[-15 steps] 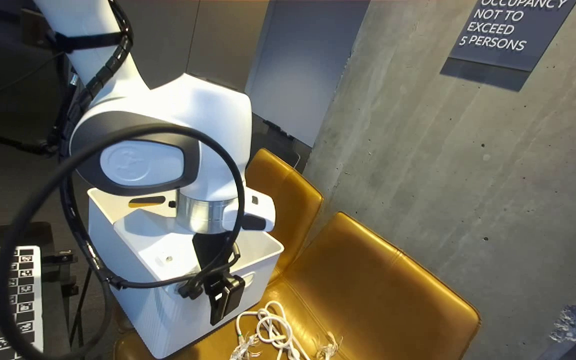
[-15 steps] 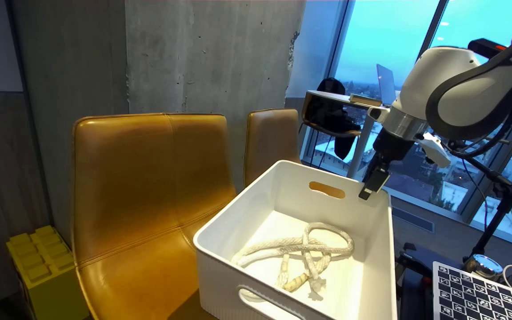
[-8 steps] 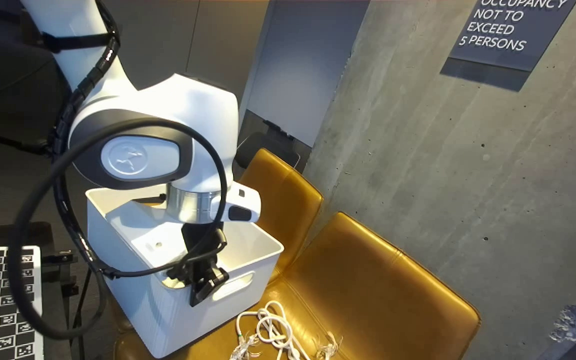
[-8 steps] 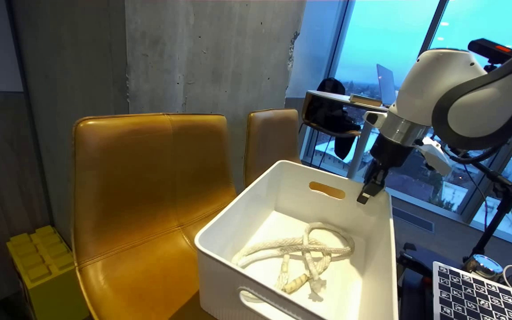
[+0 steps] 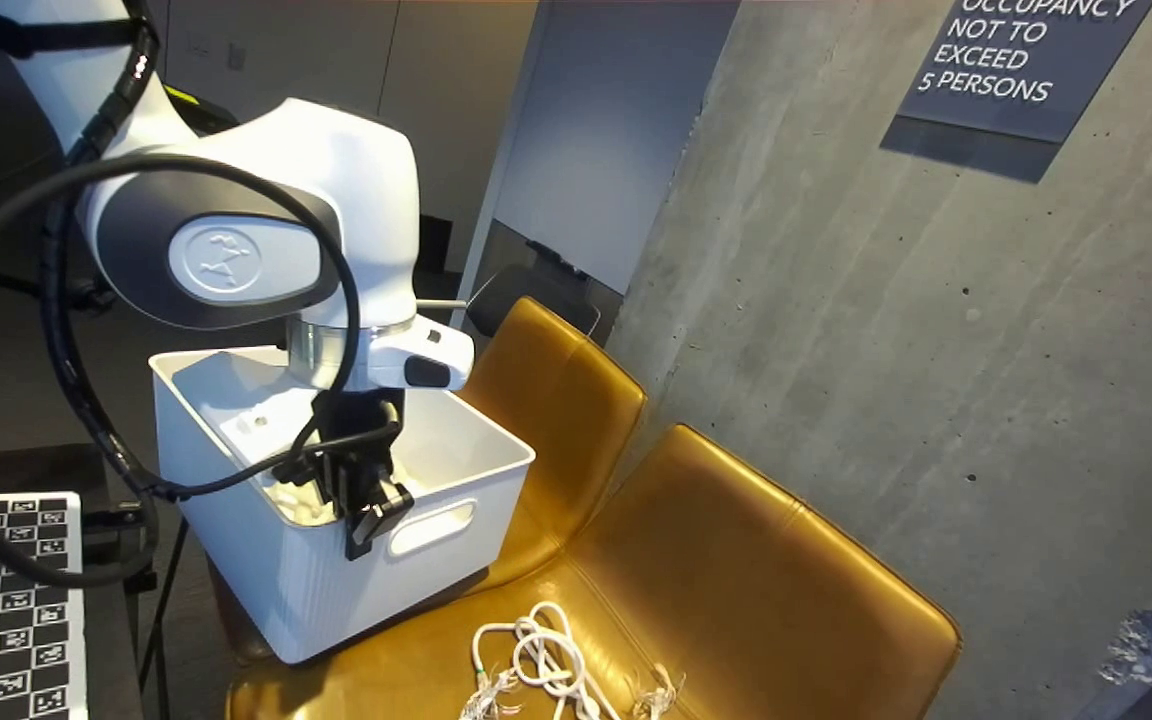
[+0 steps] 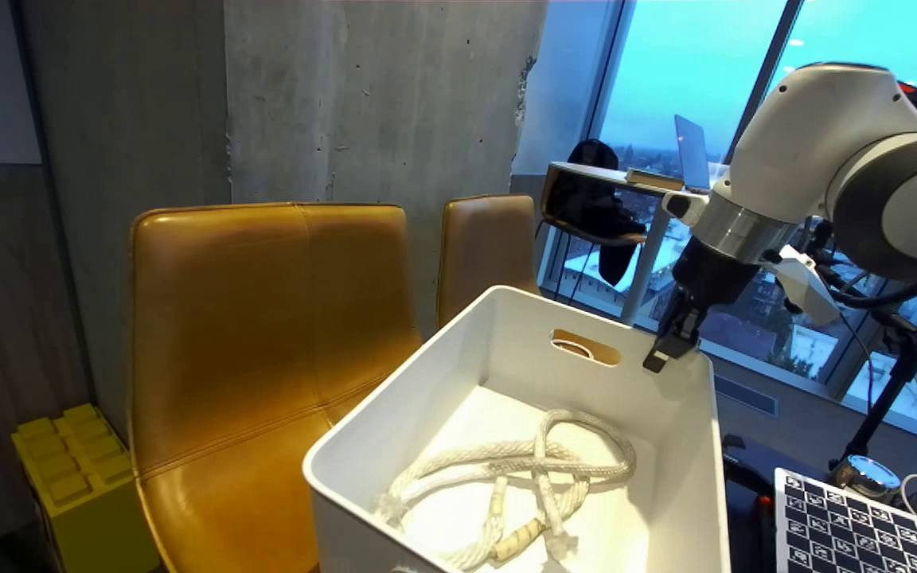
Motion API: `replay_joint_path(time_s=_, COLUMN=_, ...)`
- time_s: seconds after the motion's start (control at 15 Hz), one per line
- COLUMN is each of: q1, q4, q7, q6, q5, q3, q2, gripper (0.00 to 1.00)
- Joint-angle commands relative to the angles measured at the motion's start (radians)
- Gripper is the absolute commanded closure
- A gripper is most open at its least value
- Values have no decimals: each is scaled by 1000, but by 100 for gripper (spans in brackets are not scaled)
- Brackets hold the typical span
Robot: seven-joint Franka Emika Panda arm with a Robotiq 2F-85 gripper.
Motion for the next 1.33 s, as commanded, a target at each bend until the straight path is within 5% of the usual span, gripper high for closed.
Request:
replay_joint_path(time_s=0.0, q1=-2, q4=42, q7=44, q6=-6, q5=-17, q3=17, q2=3, gripper=98)
replay_joint_path(time_s=1.27, q1=65, q4=231, q7=240, q6=-34, q5=21, q3=33, q2=198, gripper=98)
